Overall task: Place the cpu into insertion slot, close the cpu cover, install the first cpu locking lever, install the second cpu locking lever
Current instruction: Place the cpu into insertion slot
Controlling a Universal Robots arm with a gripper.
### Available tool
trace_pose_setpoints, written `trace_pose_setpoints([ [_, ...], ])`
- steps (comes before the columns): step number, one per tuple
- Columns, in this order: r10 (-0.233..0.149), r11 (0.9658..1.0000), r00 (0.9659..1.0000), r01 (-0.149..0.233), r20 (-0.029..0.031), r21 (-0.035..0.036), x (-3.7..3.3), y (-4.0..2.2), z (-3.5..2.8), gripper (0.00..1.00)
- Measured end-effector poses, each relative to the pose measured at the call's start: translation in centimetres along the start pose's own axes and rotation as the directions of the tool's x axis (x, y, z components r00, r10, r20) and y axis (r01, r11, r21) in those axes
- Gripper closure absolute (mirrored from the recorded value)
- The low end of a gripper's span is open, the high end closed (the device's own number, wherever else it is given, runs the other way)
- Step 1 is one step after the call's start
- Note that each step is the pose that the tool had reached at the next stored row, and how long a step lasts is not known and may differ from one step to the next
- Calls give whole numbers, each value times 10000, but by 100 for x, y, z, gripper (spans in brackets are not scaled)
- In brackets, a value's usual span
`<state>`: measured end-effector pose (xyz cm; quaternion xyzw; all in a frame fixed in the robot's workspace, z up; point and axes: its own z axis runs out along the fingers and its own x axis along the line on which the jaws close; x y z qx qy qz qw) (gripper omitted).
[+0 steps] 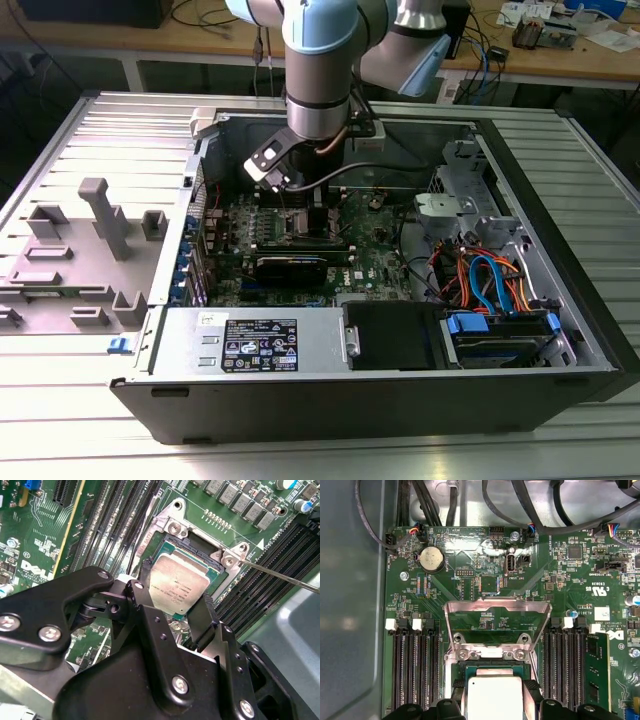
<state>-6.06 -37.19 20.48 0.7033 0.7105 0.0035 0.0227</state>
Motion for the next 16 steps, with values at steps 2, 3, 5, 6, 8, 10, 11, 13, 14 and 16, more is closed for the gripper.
trace_pose_setpoints([
  [2, -1, 10000, 10000, 1, -1, -1, 0, 0, 13, 46],
  [3, -1, 10000, 10000, 1, 1, 0, 0, 0, 13, 46],
  [5, 0, 10000, 10000, 0, -11, -1, 2, -1, 28, 46],
  [6, 2, 10000, 10000, -2, -25, 0, 2, -2, 35, 46],
  [8, 2, 10000, 10000, -2, -35, 2, 1, -2, 40, 46],
  [10, 1, 10000, 10000, -1, -40, 0, 2, -1, 42, 46],
  [11, 1, 10000, 10000, -1, -42, 0, 2, -1, 43, 46],
  [13, 1, 10000, 10000, -1, -41, -1, 2, -1, 43, 46],
  [14, 1, 10000, 10000, -1, -41, 0, 2, -2, 43, 46],
  [16, 1, 10000, 10000, -1, -42, -1, 2, -1, 43, 46],
])
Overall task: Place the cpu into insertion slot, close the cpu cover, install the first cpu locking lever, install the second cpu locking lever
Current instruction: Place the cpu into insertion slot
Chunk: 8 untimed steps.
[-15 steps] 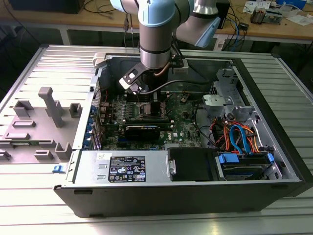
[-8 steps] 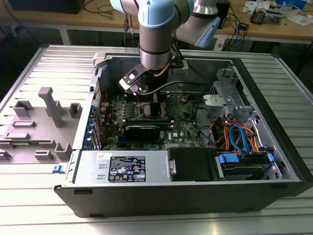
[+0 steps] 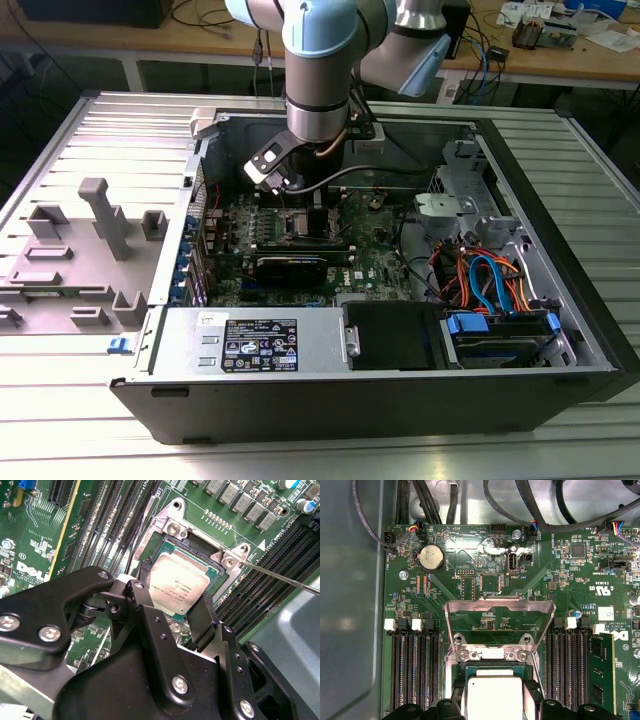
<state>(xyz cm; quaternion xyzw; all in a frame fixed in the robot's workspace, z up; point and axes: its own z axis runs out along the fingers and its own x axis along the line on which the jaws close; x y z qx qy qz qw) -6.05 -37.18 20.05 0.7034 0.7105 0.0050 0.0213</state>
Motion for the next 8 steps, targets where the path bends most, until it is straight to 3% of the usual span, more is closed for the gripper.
trace_pose_setpoints([
  [8, 0, 10000, 10000, 0, -2, 0, 0, 0, 0, 46],
])
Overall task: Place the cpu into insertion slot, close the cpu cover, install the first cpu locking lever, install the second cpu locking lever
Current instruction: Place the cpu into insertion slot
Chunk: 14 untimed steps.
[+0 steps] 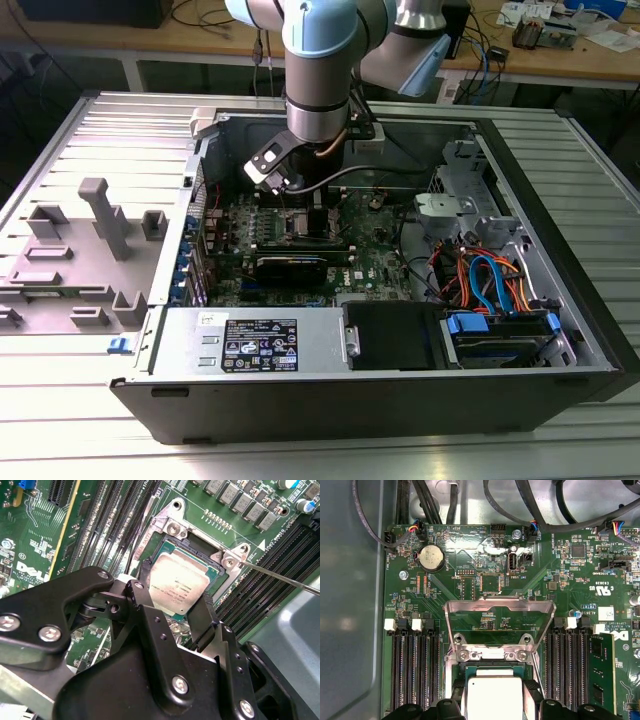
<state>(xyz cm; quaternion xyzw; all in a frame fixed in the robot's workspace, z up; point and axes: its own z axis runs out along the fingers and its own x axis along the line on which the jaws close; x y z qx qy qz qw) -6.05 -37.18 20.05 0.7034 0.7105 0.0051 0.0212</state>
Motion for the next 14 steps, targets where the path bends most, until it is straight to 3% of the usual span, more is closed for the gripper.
trace_pose_setpoints([
  [14, 1, 10000, 10000, -1, -9, -3, 1, 0, 2, 45],
])
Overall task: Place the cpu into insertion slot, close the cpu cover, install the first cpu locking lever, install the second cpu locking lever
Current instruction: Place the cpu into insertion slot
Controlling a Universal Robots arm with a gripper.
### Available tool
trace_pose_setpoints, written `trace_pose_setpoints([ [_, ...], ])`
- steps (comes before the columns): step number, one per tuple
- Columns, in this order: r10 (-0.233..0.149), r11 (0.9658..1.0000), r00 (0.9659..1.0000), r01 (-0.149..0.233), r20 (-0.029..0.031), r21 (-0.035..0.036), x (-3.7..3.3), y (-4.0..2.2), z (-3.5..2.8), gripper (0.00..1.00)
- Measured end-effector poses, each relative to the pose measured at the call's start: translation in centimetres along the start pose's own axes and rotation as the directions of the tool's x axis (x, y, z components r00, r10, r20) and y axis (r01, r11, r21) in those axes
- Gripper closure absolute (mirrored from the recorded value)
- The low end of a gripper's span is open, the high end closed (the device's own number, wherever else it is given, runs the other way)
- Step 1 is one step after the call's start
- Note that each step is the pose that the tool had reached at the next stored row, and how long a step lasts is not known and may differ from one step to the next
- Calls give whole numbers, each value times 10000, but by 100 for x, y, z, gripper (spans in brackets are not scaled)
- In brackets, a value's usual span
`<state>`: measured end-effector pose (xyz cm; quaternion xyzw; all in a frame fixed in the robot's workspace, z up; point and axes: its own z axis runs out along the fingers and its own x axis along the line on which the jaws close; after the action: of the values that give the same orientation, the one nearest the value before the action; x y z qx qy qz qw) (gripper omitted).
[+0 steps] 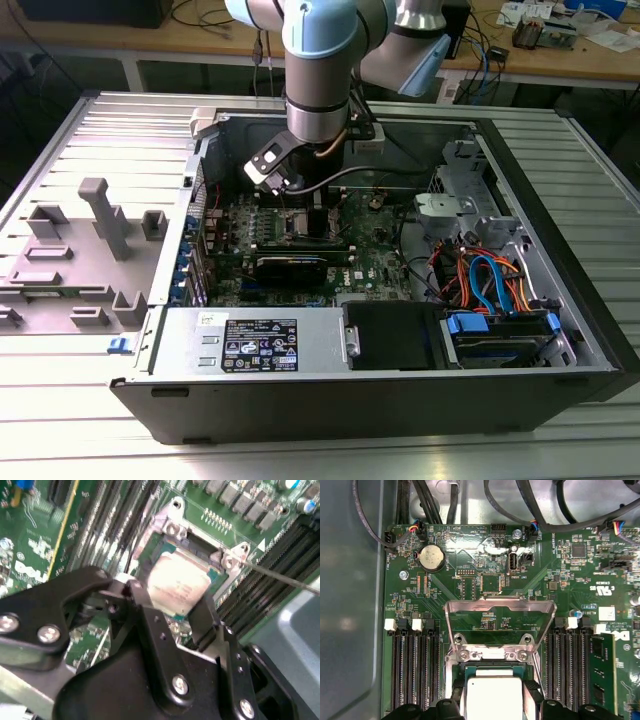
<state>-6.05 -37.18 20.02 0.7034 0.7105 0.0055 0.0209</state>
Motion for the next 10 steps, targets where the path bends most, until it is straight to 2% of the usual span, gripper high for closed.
trace_pose_setpoints([
  [1, 0, 10000, 10000, 0, 2, 1, 0, 0, -1, 38],
  [10, -1, 10000, 10000, 1, 4, 3, -1, 0, -5, 38],
])
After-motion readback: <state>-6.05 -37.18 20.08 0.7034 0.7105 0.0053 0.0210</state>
